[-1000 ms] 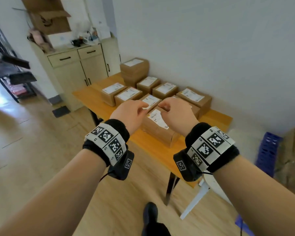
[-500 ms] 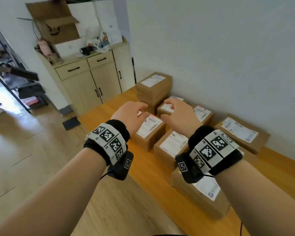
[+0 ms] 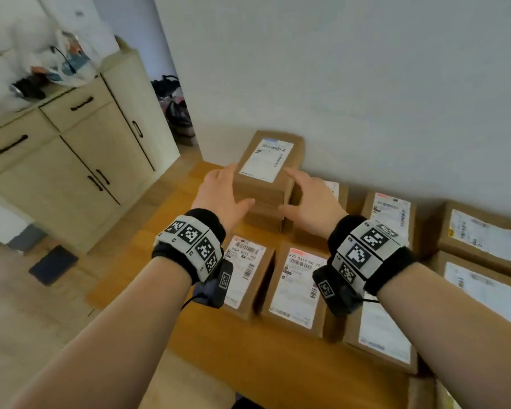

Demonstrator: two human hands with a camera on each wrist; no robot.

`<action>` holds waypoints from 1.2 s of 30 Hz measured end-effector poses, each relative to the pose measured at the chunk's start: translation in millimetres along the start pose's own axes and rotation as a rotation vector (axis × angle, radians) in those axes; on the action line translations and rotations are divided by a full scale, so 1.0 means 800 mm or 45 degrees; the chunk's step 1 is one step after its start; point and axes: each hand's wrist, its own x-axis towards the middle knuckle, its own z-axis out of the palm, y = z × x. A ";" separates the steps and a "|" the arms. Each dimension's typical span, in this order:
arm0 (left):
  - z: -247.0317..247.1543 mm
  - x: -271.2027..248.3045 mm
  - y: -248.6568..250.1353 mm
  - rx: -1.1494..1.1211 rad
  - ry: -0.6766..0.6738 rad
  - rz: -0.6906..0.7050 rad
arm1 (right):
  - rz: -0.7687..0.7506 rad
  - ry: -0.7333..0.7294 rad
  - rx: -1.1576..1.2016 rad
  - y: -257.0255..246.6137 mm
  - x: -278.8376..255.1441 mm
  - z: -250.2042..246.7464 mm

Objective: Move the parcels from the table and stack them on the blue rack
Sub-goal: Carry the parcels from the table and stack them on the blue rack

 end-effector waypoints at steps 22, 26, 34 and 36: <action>0.015 0.067 -0.011 -0.079 -0.196 0.377 | 0.209 0.316 0.121 -0.002 0.030 0.036; 0.005 0.026 0.035 -0.107 -0.108 0.439 | 0.141 0.474 0.199 0.001 -0.016 0.001; 0.024 -0.114 0.184 -0.161 0.059 0.608 | 0.004 0.678 0.176 0.059 -0.181 -0.111; 0.035 -0.159 0.234 -0.175 0.096 0.648 | -0.020 0.715 0.174 0.081 -0.239 -0.147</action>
